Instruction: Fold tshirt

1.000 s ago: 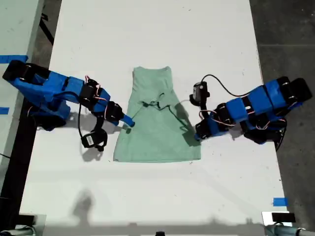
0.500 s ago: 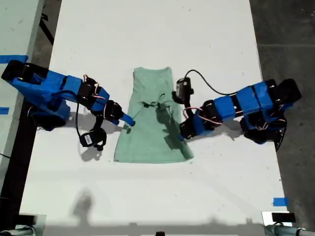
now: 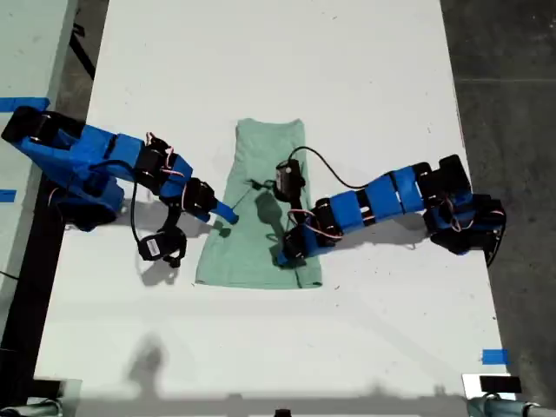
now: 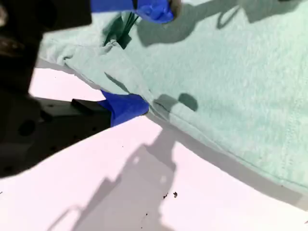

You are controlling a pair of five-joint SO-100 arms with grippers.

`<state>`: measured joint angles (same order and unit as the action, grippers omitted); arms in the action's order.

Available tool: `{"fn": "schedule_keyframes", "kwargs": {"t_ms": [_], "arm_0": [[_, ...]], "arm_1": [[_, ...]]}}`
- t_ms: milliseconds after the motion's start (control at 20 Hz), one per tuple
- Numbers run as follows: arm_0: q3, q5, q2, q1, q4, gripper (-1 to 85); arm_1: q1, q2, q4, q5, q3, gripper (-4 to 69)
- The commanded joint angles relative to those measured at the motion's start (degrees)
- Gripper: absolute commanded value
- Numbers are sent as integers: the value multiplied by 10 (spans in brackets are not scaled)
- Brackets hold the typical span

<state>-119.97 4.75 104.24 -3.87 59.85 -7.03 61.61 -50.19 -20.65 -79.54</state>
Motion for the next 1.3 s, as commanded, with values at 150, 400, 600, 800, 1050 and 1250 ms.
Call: {"fn": "schedule_keyframes", "kwargs": {"t_ms": [150,400,600,800,1050,1250], "arm_0": [[6,6,41,6,-2,273],[8,7,41,17,4,269],[8,18,-1,38,6,264],[10,36,-62,64,-4,261],[14,51,-123,83,-30,256],[18,58,-130,81,-36,136]], "arm_1": [[-9,88,-185,-19,129,316],[11,258,-281,-30,90,265],[29,342,-274,-26,-11,242],[32,375,-246,-25,-64,231],[25,375,-229,-22,-78,227],[22,375,-215,-19,-92,219]]}}
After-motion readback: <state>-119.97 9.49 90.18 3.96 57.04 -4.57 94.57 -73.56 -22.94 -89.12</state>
